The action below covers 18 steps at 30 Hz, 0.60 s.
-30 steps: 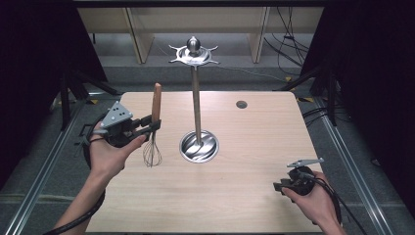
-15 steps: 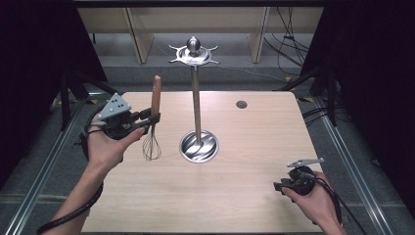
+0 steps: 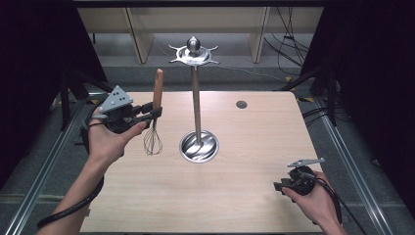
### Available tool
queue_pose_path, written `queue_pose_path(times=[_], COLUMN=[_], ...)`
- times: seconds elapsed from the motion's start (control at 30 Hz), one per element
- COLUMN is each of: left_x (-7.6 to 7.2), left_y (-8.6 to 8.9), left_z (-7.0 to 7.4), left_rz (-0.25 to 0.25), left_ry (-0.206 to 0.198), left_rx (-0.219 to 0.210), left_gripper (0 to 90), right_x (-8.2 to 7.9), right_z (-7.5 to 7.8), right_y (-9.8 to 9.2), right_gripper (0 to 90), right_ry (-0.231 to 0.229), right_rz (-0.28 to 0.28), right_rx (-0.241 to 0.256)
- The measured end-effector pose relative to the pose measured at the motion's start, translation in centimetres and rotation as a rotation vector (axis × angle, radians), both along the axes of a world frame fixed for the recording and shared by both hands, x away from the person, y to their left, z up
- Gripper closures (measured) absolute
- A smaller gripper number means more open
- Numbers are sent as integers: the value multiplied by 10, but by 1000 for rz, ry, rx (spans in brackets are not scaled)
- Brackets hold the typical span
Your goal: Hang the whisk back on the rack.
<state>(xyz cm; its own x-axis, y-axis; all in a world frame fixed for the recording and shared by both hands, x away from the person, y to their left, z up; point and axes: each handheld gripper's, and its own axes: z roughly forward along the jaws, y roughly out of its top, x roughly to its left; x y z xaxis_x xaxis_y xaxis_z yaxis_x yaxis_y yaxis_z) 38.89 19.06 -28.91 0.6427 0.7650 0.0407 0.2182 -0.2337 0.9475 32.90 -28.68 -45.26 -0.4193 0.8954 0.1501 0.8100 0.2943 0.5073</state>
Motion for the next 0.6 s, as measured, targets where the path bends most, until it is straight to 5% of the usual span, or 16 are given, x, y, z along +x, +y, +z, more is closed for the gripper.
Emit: queue_pose_path(times=[0.4,0.57,0.6], left_x=[1,4,3], left_y=[-3,-3,-3], left_z=[6,10,10], left_rz=[7,-7,-3], left_ry=[18,-7,15], left_rx=[-10,-9,-18], left_gripper=[686,686,686], right_x=[0,0,0], right_z=[0,0,0], right_y=[0,0,0], right_gripper=[621,620,619], right_ry=[0,0,1], right_rz=[-2,-3,-4], right_rx=[3,3,3])
